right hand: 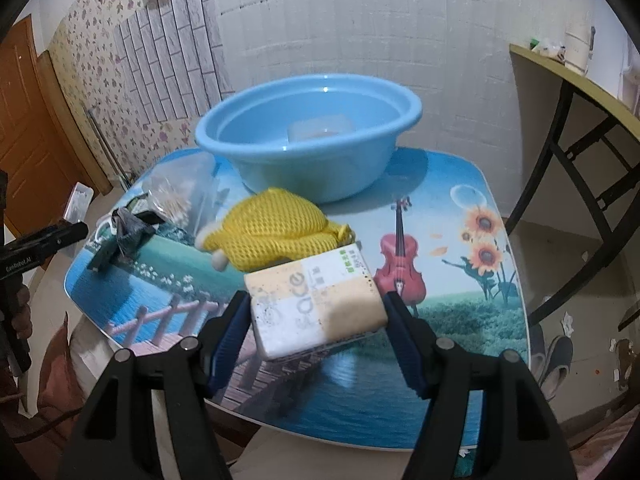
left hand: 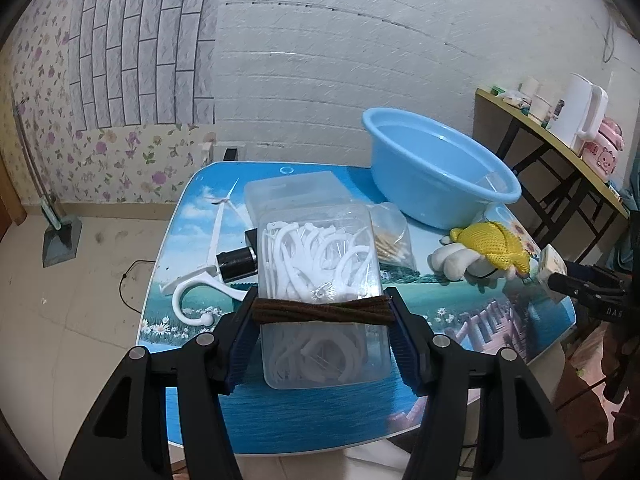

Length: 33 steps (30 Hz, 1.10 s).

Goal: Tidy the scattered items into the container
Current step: 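Carry the floss box and tissue pack over the basin and release both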

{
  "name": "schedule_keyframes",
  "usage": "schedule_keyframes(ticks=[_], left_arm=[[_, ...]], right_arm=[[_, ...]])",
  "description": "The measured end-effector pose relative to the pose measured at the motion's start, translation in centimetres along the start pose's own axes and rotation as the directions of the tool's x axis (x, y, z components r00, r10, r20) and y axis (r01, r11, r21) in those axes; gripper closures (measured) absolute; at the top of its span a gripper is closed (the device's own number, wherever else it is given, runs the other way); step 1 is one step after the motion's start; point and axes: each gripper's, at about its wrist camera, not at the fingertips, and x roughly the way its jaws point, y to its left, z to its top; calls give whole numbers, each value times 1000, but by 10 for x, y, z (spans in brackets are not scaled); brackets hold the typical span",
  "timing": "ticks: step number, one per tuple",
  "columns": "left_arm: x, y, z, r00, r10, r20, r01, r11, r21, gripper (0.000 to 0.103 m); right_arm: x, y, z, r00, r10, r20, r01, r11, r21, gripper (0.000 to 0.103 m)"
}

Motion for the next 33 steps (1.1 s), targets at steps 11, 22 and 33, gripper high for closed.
schedule_keyframes(ticks=[11, 22, 33], left_arm=[[-2, -20, 21, 999, -36, 26, 34, 999, 42, 44], [15, -54, 50, 995, -91, 27, 89, 992, 89, 44], [46, -92, 83, 988, -153, 22, 147, 977, 157, 44]], right_arm=[[-21, 11, 23, 997, 13, 72, -11, 1000, -16, 37], [-16, 11, 45, 995, 30, 98, -29, 1000, -12, 37], [4, 8, 73, 991, 55, 125, -53, 998, -13, 37]])
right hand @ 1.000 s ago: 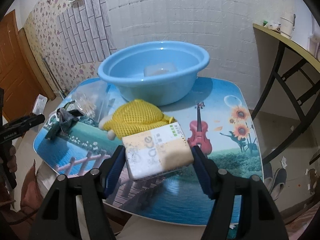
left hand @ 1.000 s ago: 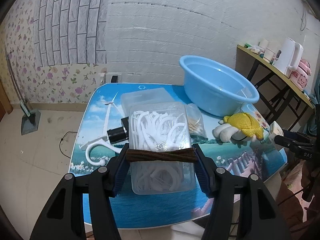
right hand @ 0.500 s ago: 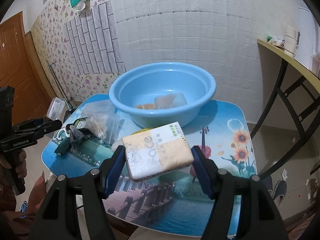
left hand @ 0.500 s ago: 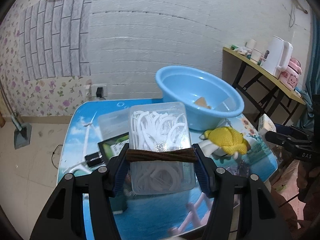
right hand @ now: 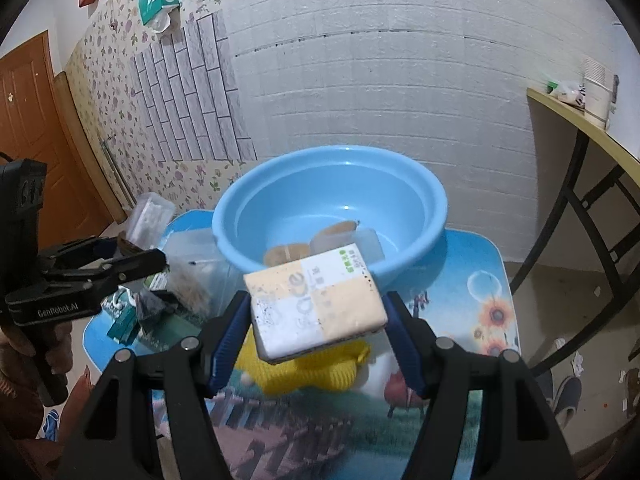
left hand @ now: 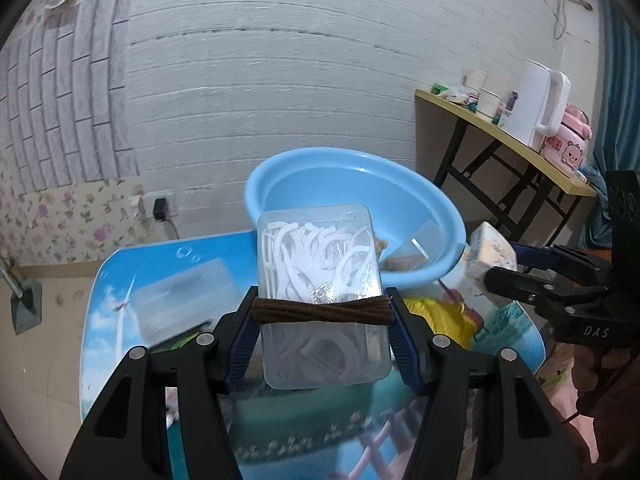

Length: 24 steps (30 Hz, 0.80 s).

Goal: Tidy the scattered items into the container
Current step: 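Carry the floss box and tissue pack over the basin and release both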

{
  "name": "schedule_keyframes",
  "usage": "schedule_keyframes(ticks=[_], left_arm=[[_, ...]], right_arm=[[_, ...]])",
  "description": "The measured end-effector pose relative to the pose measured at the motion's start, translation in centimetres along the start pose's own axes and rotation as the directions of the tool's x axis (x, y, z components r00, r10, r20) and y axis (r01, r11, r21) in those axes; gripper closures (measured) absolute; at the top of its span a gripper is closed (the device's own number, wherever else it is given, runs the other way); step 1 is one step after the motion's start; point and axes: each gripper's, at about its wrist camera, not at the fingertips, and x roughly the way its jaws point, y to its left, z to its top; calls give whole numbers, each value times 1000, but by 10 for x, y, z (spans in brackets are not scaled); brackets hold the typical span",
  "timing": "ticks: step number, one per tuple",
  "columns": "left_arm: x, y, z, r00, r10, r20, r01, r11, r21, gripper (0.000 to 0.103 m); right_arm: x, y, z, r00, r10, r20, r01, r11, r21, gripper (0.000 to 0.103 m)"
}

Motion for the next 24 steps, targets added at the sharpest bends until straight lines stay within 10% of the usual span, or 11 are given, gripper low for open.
schedule_keyframes(ticks=[24], left_arm=[[88, -26, 36, 993, -82, -82, 87, 994, 59, 43]], right_arm=[[59, -29, 30, 1000, 8, -14, -8, 1000, 29, 37]])
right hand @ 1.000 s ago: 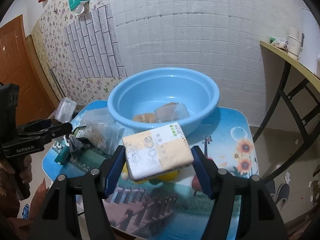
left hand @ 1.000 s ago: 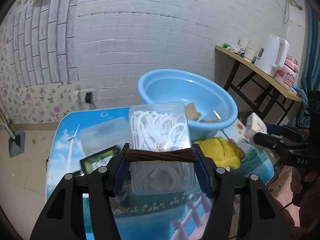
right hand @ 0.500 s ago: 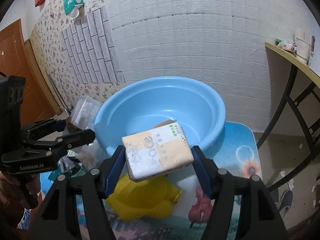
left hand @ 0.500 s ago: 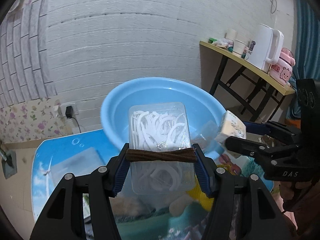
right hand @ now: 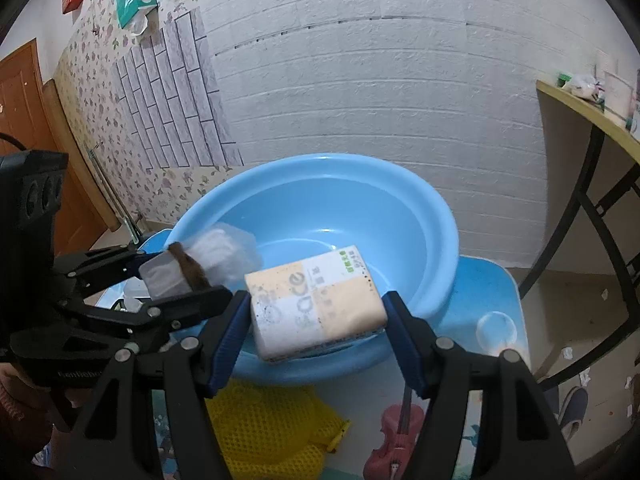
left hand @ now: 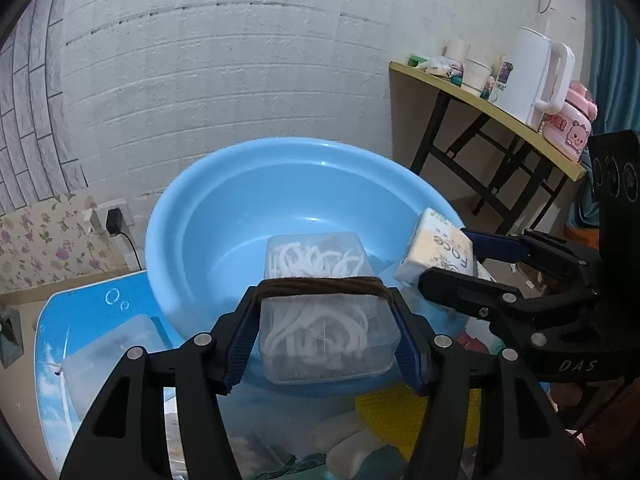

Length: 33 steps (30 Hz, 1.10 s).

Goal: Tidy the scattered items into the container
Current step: 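Carry the floss box and tissue pack over the basin and release both, then withdraw both grippers from the basin back toward the table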

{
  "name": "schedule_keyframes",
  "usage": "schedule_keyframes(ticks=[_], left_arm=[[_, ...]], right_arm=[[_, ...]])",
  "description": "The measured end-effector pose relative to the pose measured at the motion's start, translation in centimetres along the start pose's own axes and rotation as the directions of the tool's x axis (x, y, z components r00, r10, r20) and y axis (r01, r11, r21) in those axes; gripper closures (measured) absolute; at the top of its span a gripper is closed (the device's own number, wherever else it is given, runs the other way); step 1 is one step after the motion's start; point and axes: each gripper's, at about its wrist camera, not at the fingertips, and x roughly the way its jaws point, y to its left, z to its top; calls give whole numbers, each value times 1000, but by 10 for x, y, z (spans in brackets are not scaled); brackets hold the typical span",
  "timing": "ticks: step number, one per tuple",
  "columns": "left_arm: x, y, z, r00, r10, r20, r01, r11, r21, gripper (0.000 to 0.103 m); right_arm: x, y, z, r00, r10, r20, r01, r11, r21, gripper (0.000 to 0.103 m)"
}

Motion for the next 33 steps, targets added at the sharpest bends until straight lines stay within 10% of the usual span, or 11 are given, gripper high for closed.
schedule_keyframes(ticks=[33], left_arm=[[-77, 8, -41, 996, 65, 65, -59, 995, -80, 33]], right_arm=[[-52, 16, -18, 999, -43, 20, 43, 999, 26, 29]])
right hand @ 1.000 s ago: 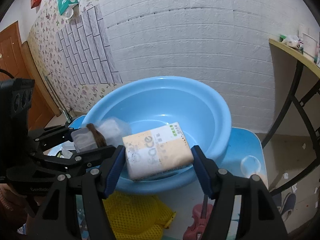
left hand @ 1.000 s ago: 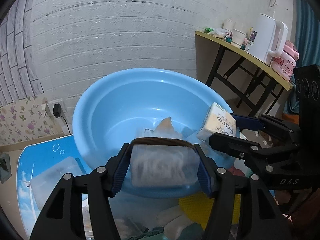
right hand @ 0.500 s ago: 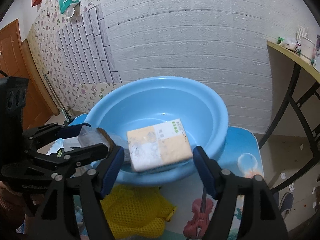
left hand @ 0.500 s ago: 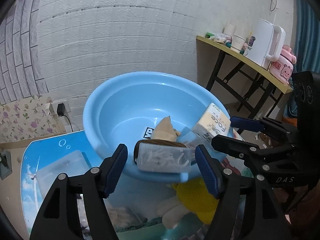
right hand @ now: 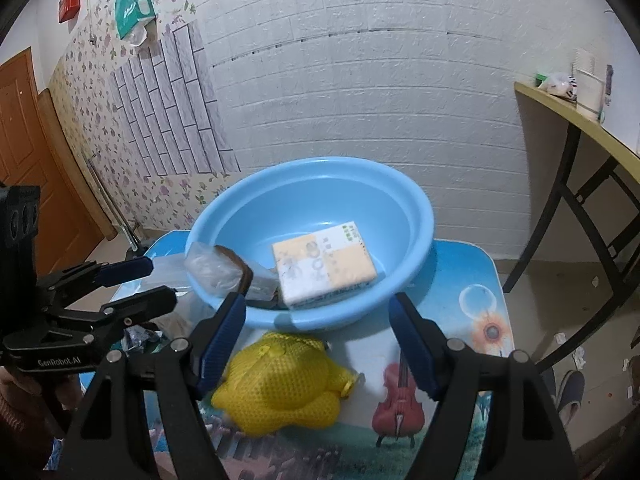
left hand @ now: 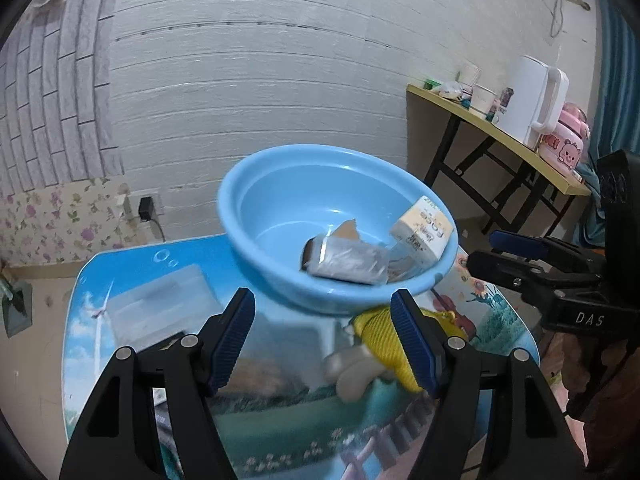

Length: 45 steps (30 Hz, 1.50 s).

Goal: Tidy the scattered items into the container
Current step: 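Withdraw both grippers from the basin back toward the table, then grasp the snack bag with the left gripper while right grasps the yellow mesh hat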

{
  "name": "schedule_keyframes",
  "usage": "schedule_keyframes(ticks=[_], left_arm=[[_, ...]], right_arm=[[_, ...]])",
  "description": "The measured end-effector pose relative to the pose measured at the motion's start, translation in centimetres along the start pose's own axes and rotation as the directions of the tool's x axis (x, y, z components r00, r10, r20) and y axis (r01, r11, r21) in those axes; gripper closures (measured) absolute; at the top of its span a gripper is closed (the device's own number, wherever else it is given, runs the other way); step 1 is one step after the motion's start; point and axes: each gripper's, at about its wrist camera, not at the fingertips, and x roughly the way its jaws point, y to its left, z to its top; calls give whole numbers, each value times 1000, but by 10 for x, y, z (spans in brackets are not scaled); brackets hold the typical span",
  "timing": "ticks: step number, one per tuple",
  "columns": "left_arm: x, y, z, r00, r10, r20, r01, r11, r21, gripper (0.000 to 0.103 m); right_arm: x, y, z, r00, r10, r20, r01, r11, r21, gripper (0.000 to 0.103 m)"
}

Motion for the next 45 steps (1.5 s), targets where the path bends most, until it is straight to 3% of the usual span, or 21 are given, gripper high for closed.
schedule_keyframes(ticks=[12, 27, 34, 40, 45], left_arm=[[-36, 42, -49, 997, 79, -18, -80, 993, -81, 25], [-47, 86, -96, 986, 151, -70, -161, 973, -165, 18], [-38, 95, -115, 978, 169, -118, -187, 969, -159, 18], [-38, 106, -118, 978, 170, -119, -191, 961, -202, 18], [-35, 100, -105, 990, 113, -87, -128, 973, -190, 18]], right_arm=[[-9, 21, -26, 998, -16, -53, 15, 1000, -18, 29], [3, 30, -47, 992, -38, -123, 34, 999, -40, 25], [11, 28, -50, 989, -47, -143, 42, 998, -41, 25], [18, 30, -49, 986, -59, -156, 53, 998, -44, 25], [26, 31, -47, 985, -58, -160, 54, 998, -32, 21]])
